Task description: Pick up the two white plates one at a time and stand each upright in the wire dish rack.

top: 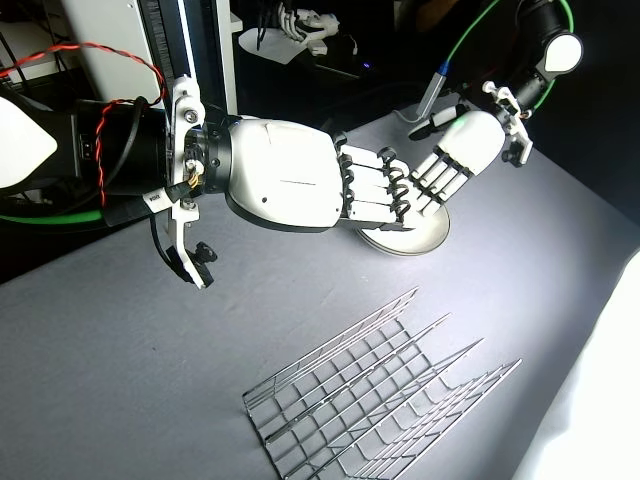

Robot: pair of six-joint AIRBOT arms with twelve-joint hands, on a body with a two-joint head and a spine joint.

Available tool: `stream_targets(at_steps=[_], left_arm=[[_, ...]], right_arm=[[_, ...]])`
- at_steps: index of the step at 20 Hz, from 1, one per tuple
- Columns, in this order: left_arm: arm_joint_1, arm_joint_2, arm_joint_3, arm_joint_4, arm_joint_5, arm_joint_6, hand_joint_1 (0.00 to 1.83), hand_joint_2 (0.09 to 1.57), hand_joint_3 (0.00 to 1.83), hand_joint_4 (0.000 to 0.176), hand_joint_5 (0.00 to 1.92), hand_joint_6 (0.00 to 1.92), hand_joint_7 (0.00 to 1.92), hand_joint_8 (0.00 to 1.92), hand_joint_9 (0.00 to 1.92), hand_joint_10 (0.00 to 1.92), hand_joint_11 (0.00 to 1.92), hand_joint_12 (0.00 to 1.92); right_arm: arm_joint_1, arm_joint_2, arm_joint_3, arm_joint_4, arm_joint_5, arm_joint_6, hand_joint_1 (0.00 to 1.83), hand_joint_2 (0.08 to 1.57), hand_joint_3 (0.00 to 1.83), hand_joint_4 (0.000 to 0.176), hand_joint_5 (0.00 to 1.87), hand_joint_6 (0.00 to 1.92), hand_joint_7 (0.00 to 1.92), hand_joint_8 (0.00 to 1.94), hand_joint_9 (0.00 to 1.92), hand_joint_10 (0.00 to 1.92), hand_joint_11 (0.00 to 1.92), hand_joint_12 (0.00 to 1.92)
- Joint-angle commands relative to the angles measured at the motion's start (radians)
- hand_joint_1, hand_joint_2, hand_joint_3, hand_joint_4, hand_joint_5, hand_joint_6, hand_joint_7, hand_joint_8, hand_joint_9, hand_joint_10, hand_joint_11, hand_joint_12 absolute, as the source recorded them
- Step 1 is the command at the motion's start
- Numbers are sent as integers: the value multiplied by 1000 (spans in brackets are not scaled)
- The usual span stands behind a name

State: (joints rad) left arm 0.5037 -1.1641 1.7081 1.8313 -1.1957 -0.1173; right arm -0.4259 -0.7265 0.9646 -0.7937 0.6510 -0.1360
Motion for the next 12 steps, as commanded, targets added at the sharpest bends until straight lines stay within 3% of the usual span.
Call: stream_targets(at_steps=[1,3,5,11,12], left_arm=[[11,-20,-13,6,15,0,0,1074,6,0,0,0,0,0,0,0,0,0],[12,-24,-26,4,29,0,0,1063,0,0,0,0,0,0,0,0,0,0],[18,-19,-45,-6,41,0,0,1051,0,0,0,0,0,0,0,0,0,0],[12,-44,-64,-32,66,0,0,1066,2,0,0,0,0,0,0,0,0,0],[9,-46,-68,-35,70,0,0,1074,6,0,0,0,0,0,0,0,0,0]], right_arm=[[6,3,2,48,99,-4,422,1135,0,0,0,0,0,0,0,0,0,0],[0,5,3,49,102,-7,365,1145,4,0,0,0,0,0,0,0,0,0],[-34,2,4,47,103,-7,437,1120,0,0,0,0,0,0,0,0,0,0],[-43,-20,53,6,112,-9,1233,993,0,0,0,0,0,0,0,0,0,0],[-42,-19,56,4,116,-9,1298,964,0,0,0,0,0,0,0,0,0,0]])
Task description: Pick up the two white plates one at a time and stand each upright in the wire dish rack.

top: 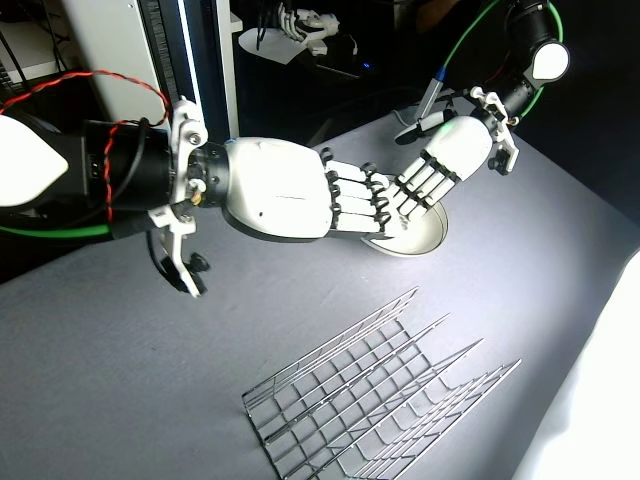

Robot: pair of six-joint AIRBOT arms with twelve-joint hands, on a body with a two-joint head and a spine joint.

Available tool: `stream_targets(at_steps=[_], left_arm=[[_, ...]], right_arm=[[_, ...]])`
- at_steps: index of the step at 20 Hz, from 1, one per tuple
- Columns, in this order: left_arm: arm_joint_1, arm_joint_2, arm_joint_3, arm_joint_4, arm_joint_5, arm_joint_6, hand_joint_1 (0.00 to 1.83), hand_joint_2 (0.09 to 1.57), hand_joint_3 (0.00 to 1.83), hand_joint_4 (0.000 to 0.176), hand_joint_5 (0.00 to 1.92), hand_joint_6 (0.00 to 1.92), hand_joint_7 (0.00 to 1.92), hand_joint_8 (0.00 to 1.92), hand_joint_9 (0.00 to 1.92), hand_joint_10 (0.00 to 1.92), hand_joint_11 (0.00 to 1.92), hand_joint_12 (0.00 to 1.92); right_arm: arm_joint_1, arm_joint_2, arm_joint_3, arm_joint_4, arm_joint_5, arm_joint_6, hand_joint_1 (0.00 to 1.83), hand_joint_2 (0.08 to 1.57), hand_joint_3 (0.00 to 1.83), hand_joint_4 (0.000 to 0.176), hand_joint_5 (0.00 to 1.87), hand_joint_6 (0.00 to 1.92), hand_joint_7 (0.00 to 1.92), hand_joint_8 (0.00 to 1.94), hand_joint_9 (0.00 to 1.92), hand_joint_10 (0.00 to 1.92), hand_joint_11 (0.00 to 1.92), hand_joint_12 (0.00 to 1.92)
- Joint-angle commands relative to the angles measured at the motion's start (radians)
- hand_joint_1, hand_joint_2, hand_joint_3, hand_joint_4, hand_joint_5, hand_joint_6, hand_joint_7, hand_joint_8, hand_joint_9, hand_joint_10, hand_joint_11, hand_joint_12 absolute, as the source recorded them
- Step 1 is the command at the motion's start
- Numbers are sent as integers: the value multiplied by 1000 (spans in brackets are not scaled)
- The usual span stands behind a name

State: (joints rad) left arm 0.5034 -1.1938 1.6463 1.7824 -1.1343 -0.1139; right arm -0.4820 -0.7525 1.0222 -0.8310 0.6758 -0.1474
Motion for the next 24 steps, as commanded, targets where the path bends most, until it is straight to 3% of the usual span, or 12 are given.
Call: stream_targets(at_steps=[1,3,9,10,12,15,21,22,24], left_arm=[[6,-18,-12,13,13,-3,0,1069,3,0,0,0,0,0,0,0,0,0],[-5,-29,-15,11,19,-3,0,1060,0,0,0,0,0,0,0,0,0,0],[-32,-52,-24,4,30,-7,0,1084,10,0,0,0,0,0,0,0,0,0],[-35,-54,-24,4,30,-8,0,1057,0,0,0,0,0,0,0,0,0,0],[-39,-55,-24,4,30,-8,0,1056,0,0,0,0,0,0,0,0,0,0],[-40,-57,-21,4,30,-8,0,1077,7,0,0,0,0,0,0,0,0,0],[-42,-61,-20,-9,34,-15,0,1079,8,0,0,0,0,0,0,0,0,0],[-42,-61,-20,-9,34,-15,0,1079,7,0,0,0,0,0,0,0,0,0],[-42,-61,-19,-9,34,-15,0,1055,0,0,2,1,0,0,0,0,0,0]], right_arm=[[14,10,1,32,99,2,1295,963,0,0,0,0,0,0,0,0,0,0],[29,10,21,-52,155,-5,1327,960,0,0,0,0,0,0,0,0,0,0],[80,-31,38,-130,152,-9,1381,997,4,0,0,0,0,0,0,0,0,0],[84,-38,38,-139,151,-10,1480,993,2,0,0,0,0,0,0,0,12,6],[93,-56,38,-165,150,-10,1396,982,0,0,0,0,0,0,0,0,15,9],[77,-78,38,-201,143,-11,1442,991,2,0,0,0,0,0,0,0,0,0],[41,-136,38,-243,110,-11,1344,997,5,0,0,0,0,0,0,0,5,16],[34,-144,38,-243,105,-11,1337,983,0,0,0,0,5,2,0,0,28,29],[8,-165,41,-243,82,-12,1338,965,7,0,1,0,6,6,10,2,0,266]])
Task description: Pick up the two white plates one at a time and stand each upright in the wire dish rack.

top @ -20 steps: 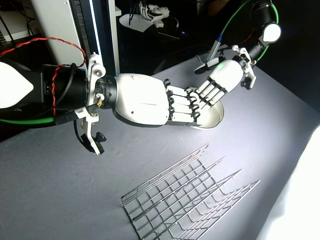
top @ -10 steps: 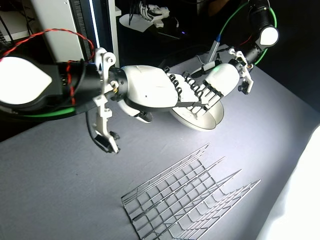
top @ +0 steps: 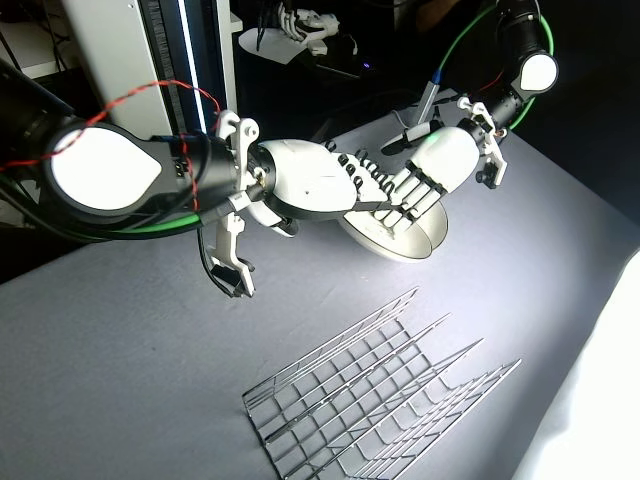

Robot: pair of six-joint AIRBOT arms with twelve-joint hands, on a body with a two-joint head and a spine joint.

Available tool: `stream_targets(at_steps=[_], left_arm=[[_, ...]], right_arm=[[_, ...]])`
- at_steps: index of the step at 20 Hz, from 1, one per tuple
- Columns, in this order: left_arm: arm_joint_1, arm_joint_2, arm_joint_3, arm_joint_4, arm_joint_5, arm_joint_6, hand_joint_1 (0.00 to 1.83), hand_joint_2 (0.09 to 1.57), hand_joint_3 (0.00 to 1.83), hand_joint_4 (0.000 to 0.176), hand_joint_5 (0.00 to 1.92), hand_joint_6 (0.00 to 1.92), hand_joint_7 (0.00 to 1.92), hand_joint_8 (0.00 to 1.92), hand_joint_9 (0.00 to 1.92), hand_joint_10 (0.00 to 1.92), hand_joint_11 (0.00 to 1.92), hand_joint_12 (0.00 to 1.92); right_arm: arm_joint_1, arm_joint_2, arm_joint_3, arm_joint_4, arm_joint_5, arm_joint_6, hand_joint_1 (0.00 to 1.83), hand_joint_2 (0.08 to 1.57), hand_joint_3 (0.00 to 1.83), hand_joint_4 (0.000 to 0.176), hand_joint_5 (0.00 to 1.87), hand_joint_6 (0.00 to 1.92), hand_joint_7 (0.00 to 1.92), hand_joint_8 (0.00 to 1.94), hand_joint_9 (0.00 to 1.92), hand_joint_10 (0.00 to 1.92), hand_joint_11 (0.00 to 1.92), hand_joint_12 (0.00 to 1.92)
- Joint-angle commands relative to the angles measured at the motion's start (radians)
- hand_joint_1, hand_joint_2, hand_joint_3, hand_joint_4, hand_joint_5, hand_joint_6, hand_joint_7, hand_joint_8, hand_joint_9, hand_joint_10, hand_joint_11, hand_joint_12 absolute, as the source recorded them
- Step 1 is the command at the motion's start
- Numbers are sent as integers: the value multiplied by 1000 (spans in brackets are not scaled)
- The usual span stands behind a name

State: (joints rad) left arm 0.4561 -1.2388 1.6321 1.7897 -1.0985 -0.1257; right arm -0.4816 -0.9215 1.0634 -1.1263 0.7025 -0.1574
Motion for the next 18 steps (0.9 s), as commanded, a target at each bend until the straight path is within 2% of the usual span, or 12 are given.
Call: stream_targets(at_steps=[1,5,8,10,14,16,18], left_arm=[[5,-16,-4,-16,-2,-3,0,1046,0,0,6,2,0,0,0,0,0,0],[4,-16,-3,-16,-2,-3,0,1037,0,0,9,3,0,0,0,0,0,0],[3,-16,-3,-16,-2,-3,0,1066,4,0,0,0,0,0,0,0,0,0],[2,-17,-2,-16,-2,-3,0,1051,0,0,0,0,0,0,0,0,0,0],[2,-19,-2,-16,-2,-3,0,1079,9,0,0,0,0,0,0,0,0,0],[2,-20,-1,-16,-2,-3,0,1025,0,0,0,0,0,0,0,0,0,0],[2,-21,1,-18,-2,-3,0,1061,2,0,0,0,0,0,0,0,0,0]], right_arm=[[0,-3,3,52,53,-3,1338,971,9,0,21,9,7,5,6,0,0,283],[-23,-45,55,52,49,-9,1329,986,14,0,0,0,11,4,15,4,0,295],[-26,-85,107,52,48,-10,1320,1030,13,0,0,0,0,0,0,0,0,101],[-27,-117,142,51,43,-10,1307,1003,0,0,40,6,39,6,24,6,0,292],[-26,-176,191,51,32,-10,1296,1033,5,0,49,8,32,3,30,4,0,271],[-24,-198,205,51,24,-12,1271,1026,0,0,101,13,77,7,72,12,0,480],[-19,-220,220,51,17,-13,1316,1038,2,0,103,6,108,8,114,18,0,517]])
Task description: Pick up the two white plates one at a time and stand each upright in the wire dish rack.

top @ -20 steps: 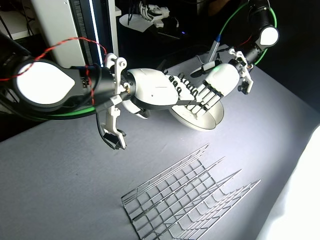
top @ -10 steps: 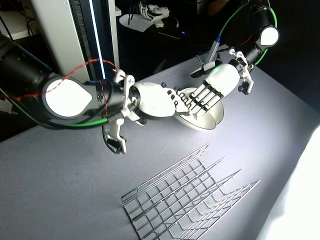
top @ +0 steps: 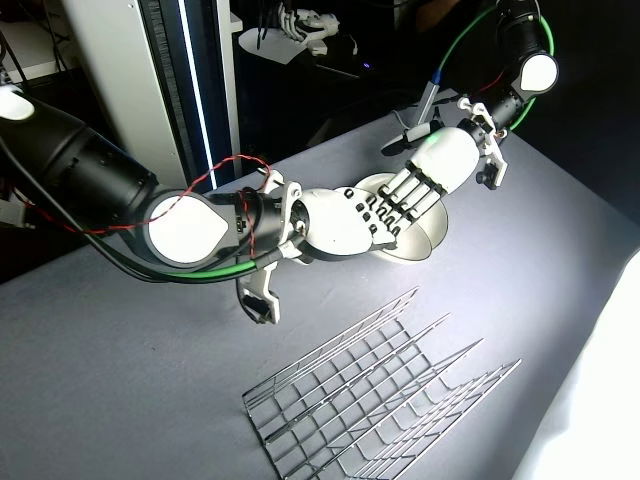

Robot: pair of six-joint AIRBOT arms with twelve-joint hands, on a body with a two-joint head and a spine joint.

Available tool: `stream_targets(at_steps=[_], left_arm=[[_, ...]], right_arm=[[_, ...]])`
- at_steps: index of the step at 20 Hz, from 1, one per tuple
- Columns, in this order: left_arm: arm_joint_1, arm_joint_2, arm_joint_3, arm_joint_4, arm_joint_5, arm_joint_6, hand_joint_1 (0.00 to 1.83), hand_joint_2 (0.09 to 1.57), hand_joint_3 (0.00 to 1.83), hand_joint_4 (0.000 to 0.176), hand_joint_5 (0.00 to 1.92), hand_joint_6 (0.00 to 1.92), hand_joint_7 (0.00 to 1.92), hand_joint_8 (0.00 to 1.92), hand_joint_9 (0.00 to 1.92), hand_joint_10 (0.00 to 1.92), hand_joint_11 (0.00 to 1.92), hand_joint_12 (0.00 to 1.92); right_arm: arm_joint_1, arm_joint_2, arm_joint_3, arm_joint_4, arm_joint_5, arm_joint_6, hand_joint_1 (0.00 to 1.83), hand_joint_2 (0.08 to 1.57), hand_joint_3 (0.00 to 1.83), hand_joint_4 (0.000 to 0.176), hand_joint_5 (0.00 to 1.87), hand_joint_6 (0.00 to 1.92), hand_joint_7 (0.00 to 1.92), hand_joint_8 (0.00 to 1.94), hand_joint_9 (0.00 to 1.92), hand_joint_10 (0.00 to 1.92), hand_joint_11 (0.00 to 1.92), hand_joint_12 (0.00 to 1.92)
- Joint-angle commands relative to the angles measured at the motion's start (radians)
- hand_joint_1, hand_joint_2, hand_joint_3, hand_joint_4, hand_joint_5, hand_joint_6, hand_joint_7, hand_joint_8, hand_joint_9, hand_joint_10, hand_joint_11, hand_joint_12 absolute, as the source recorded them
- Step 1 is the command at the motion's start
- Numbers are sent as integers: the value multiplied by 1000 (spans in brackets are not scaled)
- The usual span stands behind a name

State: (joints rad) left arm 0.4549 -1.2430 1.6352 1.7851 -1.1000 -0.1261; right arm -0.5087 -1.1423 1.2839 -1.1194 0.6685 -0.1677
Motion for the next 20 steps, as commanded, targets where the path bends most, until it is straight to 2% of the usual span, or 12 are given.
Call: stream_targets(at_steps=[1,2,6,9,12,13,14,15,17,18,19,20], left_arm=[[3,-16,-2,-16,0,-3,0,1076,9,0,0,0,0,0,0,0,0,0],[3,-16,-1,-18,0,-4,0,1057,0,0,14,6,0,0,0,0,0,0],[3,-17,1,-30,0,-9,0,1047,0,0,0,0,0,0,0,0,0,0],[3,-17,3,-30,0,-9,0,1063,2,0,0,0,0,0,0,0,0,0],[3,-16,6,-33,0,-10,0,1064,2,0,0,0,0,0,0,0,0,0],[3,-16,6,-33,0,-11,0,1044,0,0,0,0,0,0,0,0,0,0],[3,-16,7,-34,0,-11,0,1044,0,0,0,0,0,0,0,0,0,0],[3,-16,9,-36,0,-12,0,1047,0,0,4,2,0,0,0,0,0,0],[3,-16,12,-39,0,-12,0,1046,0,0,7,3,0,0,0,0,0,0],[3,-16,16,-45,0,-13,0,1052,0,0,11,4,0,0,0,0,0,0],[3,-16,17,-48,0,-13,0,1058,1,0,7,2,0,0,0,0,0,0],[3,-16,20,-51,0,-17,0,1058,1,0,0,0,0,0,0,0,0,0]], right_arm=[[10,-8,6,44,48,-3,1332,1041,2,0,102,4,130,9,138,21,0,575],[14,-19,14,44,45,-3,1300,1035,0,0,129,8,182,12,191,27,0,721],[35,-43,28,43,36,-3,1275,1013,0,0,205,17,267,14,288,34,0,917],[45,-54,32,41,25,-3,1308,1048,4,0,183,8,264,3,270,10,0,806],[45,-60,33,34,20,-3,1318,1081,10,0,263,23,316,10,314,18,0,940],[45,-63,34,34,19,-3,1293,1097,10,0,420,56,447,32,405,38,0,1155],[46,-65,34,34,16,-3,1293,1097,10,0,420,56,447,32,405,38,0,1155],[48,-70,35,34,14,-5,1265,1056,0,0,705,74,751,52,683,95,215,1191],[49,-75,37,34,9,-5,1272,1053,0,0,795,64,840,45,774,96,308,1136],[49,-79,39,34,5,-6,1175,1146,0,0,878,879,941,33,889,98,422,1072],[49,-81,40,34,3,-7,1194,1137,23,0,870,1099,946,840,968,100,518,1073],[49,-85,40,34,-1,-8,1326,1145,0,0,913,1132,924,987,856,1011,650,1039]])
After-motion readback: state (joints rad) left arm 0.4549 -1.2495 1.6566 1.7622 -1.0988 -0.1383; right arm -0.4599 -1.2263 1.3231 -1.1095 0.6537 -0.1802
